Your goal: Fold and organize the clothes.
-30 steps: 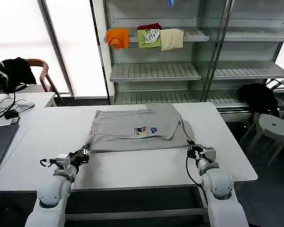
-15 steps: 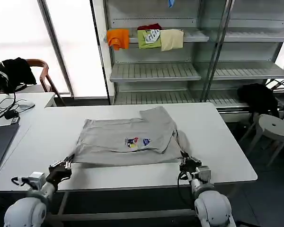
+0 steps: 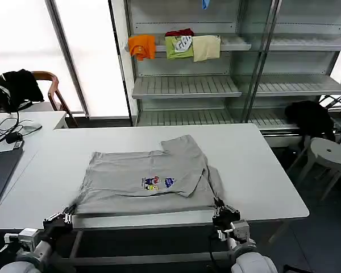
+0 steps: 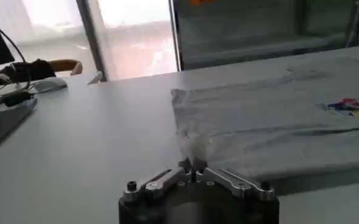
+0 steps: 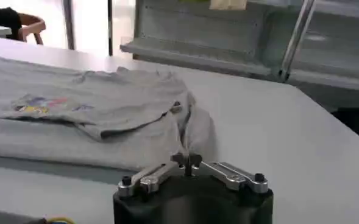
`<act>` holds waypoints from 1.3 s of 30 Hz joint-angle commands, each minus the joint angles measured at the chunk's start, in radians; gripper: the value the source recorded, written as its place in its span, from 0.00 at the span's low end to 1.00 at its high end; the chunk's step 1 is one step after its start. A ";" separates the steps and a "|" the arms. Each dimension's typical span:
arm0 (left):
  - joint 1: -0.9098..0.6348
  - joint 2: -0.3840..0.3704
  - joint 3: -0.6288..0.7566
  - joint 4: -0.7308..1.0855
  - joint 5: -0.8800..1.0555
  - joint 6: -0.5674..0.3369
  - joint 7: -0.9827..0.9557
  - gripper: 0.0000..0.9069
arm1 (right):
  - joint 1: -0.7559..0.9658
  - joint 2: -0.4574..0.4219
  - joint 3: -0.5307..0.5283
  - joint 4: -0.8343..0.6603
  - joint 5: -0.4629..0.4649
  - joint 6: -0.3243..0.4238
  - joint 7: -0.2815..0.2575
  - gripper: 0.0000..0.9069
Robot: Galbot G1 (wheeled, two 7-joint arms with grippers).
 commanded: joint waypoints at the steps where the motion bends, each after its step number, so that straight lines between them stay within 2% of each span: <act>1: 0.044 -0.010 -0.012 -0.036 0.011 -0.012 -0.011 1.00 | -0.038 0.007 -0.010 0.019 -0.015 0.001 -0.003 1.00; 4: 0.039 -0.027 -0.019 -0.074 0.105 -0.053 -0.034 1.00 | -0.023 0.013 0.006 0.066 -0.021 0.001 0.012 1.00; 7: 0.027 -0.039 -0.028 -0.159 0.120 -0.053 -0.048 1.00 | 0.026 0.012 0.023 0.117 -0.040 0.000 -0.001 1.00; 9: -0.030 -0.057 -0.034 -0.195 0.118 -0.041 -0.042 1.00 | 0.092 0.011 0.031 0.132 -0.067 0.001 -0.020 1.00; 12: -0.156 -0.056 -0.010 -0.179 0.099 -0.019 -0.031 1.00 | 0.211 0.010 0.023 0.083 -0.046 0.000 -0.042 1.00; 14: -0.311 -0.054 0.037 -0.087 0.071 0.022 -0.018 1.00 | 0.363 0.014 -0.004 -0.021 -0.013 -0.001 -0.043 1.00; 16: -0.401 -0.053 0.092 -0.015 0.054 0.052 -0.012 1.00 | 0.489 0.026 -0.024 -0.161 0.023 -0.001 -0.045 1.00; 18: -0.532 -0.060 0.160 0.108 0.077 0.061 -0.016 1.00 | 0.658 0.070 -0.039 -0.389 0.047 0.000 -0.040 1.00; 22: -0.674 -0.077 0.242 0.248 0.090 0.056 -0.010 1.00 | 0.887 0.174 -0.015 -0.707 0.046 0.003 -0.083 1.00; 24: -0.732 -0.086 0.256 0.357 0.090 0.056 0.004 1.00 | 0.962 0.218 0.010 -0.848 0.011 0.023 -0.106 1.00; 27: -0.802 -0.097 0.261 0.472 0.092 0.051 0.036 1.00 | 1.039 0.222 0.059 -1.026 -0.074 0.128 -0.142 1.00; 28: -0.829 -0.100 0.262 0.522 0.117 0.044 0.048 1.00 | 1.061 0.222 0.049 -1.109 -0.064 0.170 -0.147 1.00; 31: -0.861 -0.102 0.255 0.602 0.144 0.026 0.084 1.00 | 1.098 0.222 0.035 -1.226 -0.054 0.261 -0.186 1.00; 35: -0.896 -0.106 0.245 0.695 0.201 0.011 0.129 1.00 | 1.144 0.222 0.023 -1.380 -0.043 0.322 -0.207 1.00; 37: -0.911 -0.106 0.243 0.737 0.219 0.012 0.136 1.00 | 1.150 0.222 0.027 -1.422 -0.032 0.330 -0.221 0.93; 39: -0.919 -0.107 0.242 0.775 0.254 0.014 0.146 1.00 | 1.148 0.222 0.024 -1.439 -0.007 0.328 -0.236 0.93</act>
